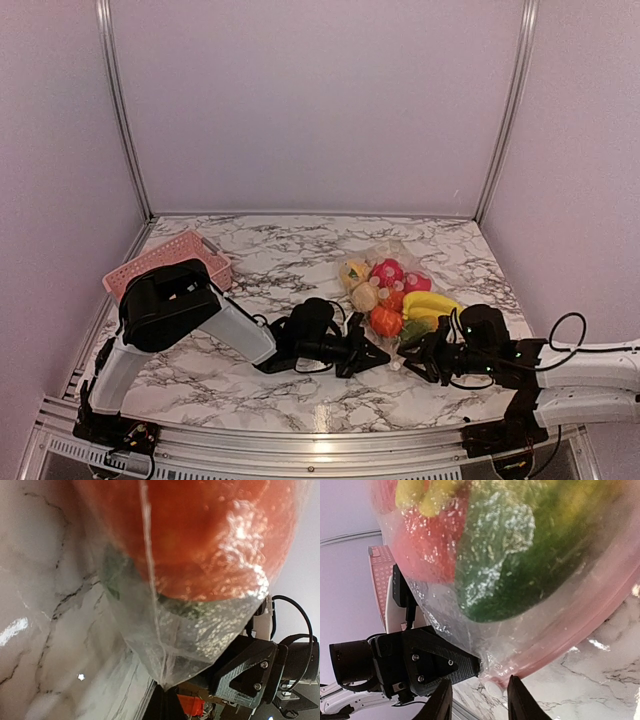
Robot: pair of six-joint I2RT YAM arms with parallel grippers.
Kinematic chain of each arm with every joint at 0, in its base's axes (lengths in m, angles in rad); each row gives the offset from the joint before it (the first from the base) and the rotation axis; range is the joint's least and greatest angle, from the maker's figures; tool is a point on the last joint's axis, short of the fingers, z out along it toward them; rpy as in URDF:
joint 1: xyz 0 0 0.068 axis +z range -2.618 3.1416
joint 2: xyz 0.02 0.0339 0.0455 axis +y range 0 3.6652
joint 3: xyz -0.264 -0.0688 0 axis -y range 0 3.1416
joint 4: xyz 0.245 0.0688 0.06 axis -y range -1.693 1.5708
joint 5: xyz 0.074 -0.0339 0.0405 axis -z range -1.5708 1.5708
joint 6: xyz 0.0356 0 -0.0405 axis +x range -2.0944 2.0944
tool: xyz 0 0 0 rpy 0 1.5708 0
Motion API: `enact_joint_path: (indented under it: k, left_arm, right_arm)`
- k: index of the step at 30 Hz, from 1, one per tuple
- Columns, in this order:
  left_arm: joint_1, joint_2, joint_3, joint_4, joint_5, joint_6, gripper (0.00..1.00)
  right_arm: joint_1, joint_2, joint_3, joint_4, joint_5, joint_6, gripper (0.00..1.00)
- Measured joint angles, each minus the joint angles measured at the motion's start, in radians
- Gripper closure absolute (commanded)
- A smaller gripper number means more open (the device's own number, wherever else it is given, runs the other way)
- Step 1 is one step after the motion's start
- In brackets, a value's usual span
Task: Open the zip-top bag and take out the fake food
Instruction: Unzip the zipper food storage bag at the center of the board.
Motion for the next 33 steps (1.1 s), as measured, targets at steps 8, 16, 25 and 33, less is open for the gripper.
enact_joint_path:
  k: [8, 16, 25, 33]
  left_arm:
    - [0.000, 0.002, 0.033, 0.005, 0.004, -0.025, 1.00]
    - [0.006, 0.017, 0.079, 0.024, 0.019, -0.051, 1.00]
    - [0.006, 0.038, 0.107, 0.025, 0.027, -0.056, 1.00]
    - [0.006, 0.045, 0.108, 0.025, 0.029, -0.060, 1.00]
  right_arm:
    - [0.000, -0.013, -0.001, -0.005, -0.001, 0.000, 0.68]
    - [0.000, -0.051, -0.023, -0.011, 0.000, 0.010, 0.68]
    - [0.000, -0.067, -0.035, -0.006, 0.009, 0.036, 0.72]
    - [0.000, -0.080, -0.035, 0.004, 0.027, 0.058, 0.75]
